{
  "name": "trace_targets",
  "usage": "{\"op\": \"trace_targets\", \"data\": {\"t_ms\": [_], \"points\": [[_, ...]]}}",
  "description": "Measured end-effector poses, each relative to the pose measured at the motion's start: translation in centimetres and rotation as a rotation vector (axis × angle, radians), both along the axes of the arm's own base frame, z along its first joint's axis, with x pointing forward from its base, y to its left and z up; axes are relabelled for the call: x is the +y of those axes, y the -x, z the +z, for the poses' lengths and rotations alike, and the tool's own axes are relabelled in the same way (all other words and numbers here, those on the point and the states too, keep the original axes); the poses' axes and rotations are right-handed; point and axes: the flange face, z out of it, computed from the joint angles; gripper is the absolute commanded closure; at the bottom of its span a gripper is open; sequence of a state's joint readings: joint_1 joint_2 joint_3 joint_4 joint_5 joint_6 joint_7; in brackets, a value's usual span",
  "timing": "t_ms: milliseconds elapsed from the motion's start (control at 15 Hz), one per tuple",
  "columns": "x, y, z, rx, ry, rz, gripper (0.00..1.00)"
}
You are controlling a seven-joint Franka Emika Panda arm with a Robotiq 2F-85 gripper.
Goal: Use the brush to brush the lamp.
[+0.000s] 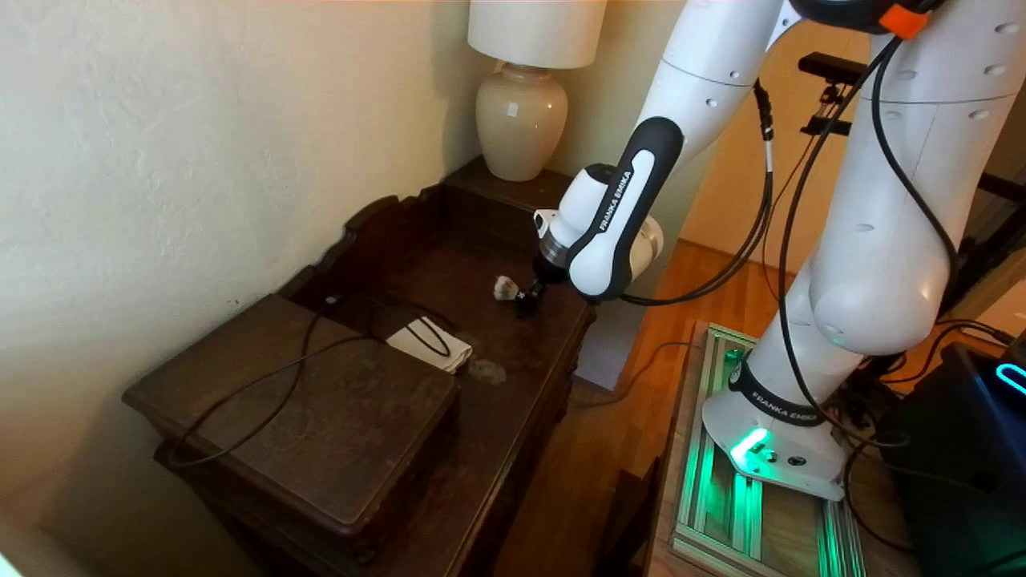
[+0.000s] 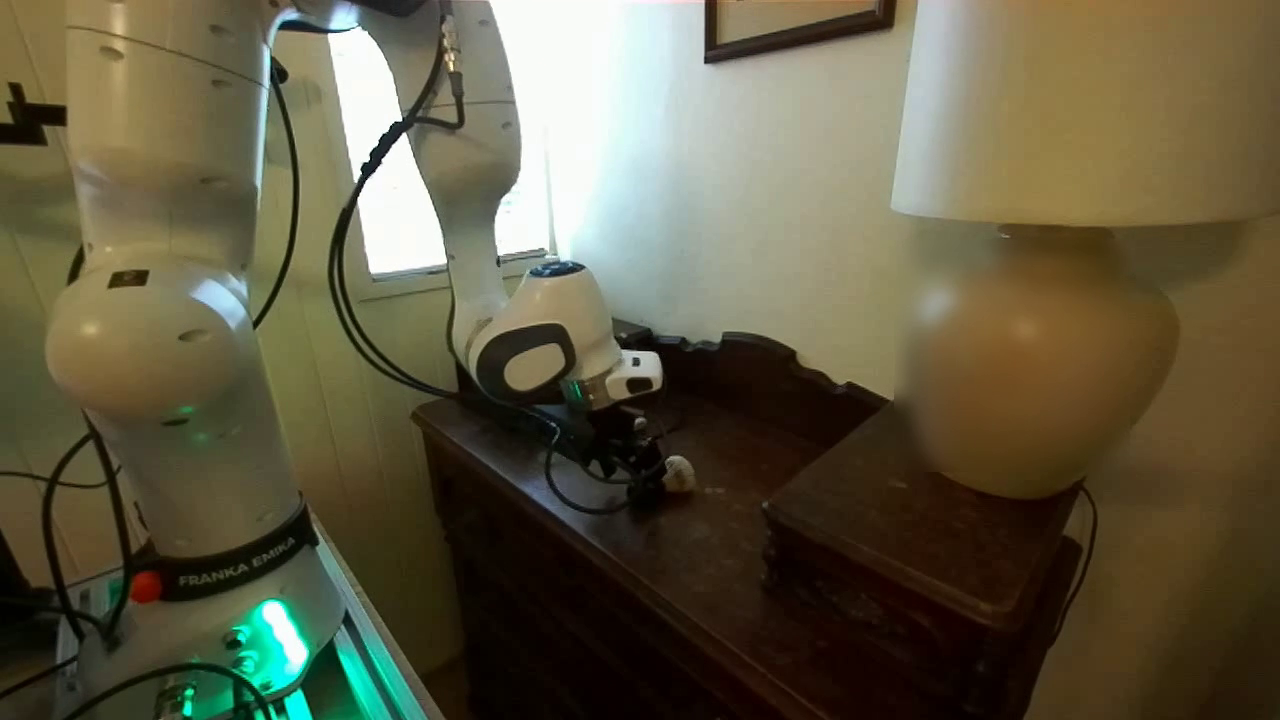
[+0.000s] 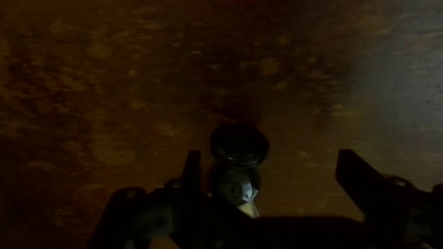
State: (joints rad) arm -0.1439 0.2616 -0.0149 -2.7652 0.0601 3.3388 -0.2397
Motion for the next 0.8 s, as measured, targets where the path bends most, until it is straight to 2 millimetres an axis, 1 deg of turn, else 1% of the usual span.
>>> {"op": "trace_targets", "data": {"t_ms": [200, 333, 400, 467, 533, 667, 733, 800], "points": [[-1.4, 0.4, -0.7, 0.01, 0.013, -0.01, 0.0], [-2.1, 0.6, -0.8, 0.012, 0.02, -0.015, 0.04], [-2.2, 0.6, -0.7, 0.006, 0.021, -0.016, 0.04], [-2.2, 0.5, -0.7, -0.002, 0.018, -0.016, 0.06], [-2.0, 0.5, -0.6, -0.011, 0.012, -0.017, 0.05], [-1.5, 0.3, -0.6, -0.019, -0.01, -0.021, 0.09], [-1.3, 0.3, -0.7, -0.019, -0.021, -0.024, 0.14], [-1.2, 0.4, -0.8, -0.017, -0.028, -0.029, 0.17]]}}
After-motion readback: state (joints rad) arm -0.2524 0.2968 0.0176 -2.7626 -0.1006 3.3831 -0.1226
